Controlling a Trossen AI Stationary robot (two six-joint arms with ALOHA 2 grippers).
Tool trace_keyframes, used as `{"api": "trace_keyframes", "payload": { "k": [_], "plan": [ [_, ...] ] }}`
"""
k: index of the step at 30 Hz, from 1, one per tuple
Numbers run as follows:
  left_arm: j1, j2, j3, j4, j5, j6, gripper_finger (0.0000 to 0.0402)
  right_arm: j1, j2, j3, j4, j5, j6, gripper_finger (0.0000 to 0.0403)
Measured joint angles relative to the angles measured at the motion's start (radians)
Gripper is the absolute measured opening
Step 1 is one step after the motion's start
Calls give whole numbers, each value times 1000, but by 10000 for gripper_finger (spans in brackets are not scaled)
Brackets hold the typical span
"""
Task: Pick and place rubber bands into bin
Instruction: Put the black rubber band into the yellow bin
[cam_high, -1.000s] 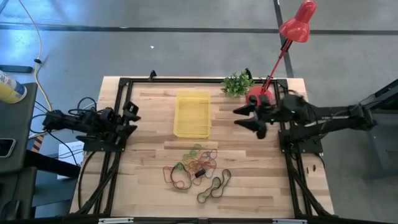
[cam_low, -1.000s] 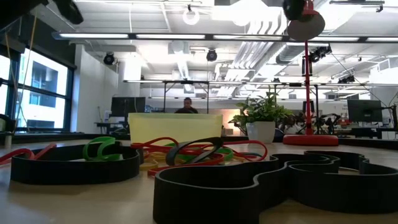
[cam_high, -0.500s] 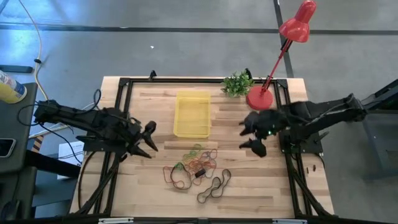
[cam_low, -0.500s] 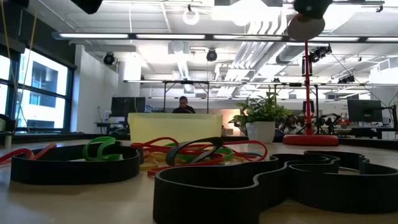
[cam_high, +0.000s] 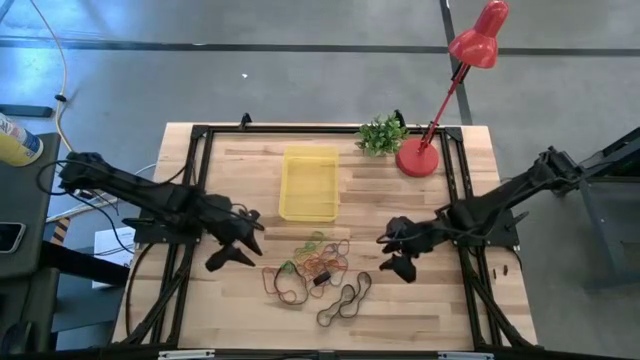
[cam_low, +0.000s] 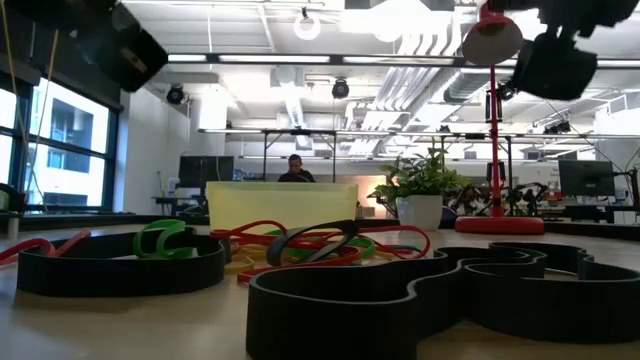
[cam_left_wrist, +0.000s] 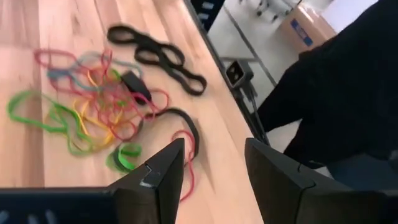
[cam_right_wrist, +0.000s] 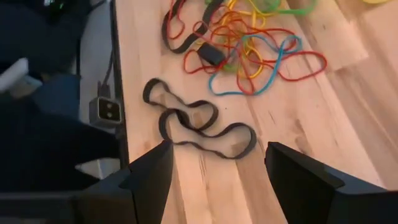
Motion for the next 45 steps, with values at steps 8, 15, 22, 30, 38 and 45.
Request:
{"api": "trace_keyframes", "payload": {
  "k": [8,15,22,30,38,45],
  "plan": [
    [-90,77,0,-1,-102,9,156,39,54,-23,-7,162,-47,240],
    [-149,83,0,-8,-208,4,156,43,208,-21,60,51,-80,217],
    [-185,82,0,-24,-272,-24,156,43,332,30,83,51,-124,196],
    [-189,82,0,-30,-288,-24,156,60,441,69,87,63,-122,188],
    [-189,82,0,-57,-291,-24,156,67,536,132,85,123,-108,188],
    [-189,82,0,-66,-290,-23,156,67,576,150,63,131,-105,188]
  ]
}}
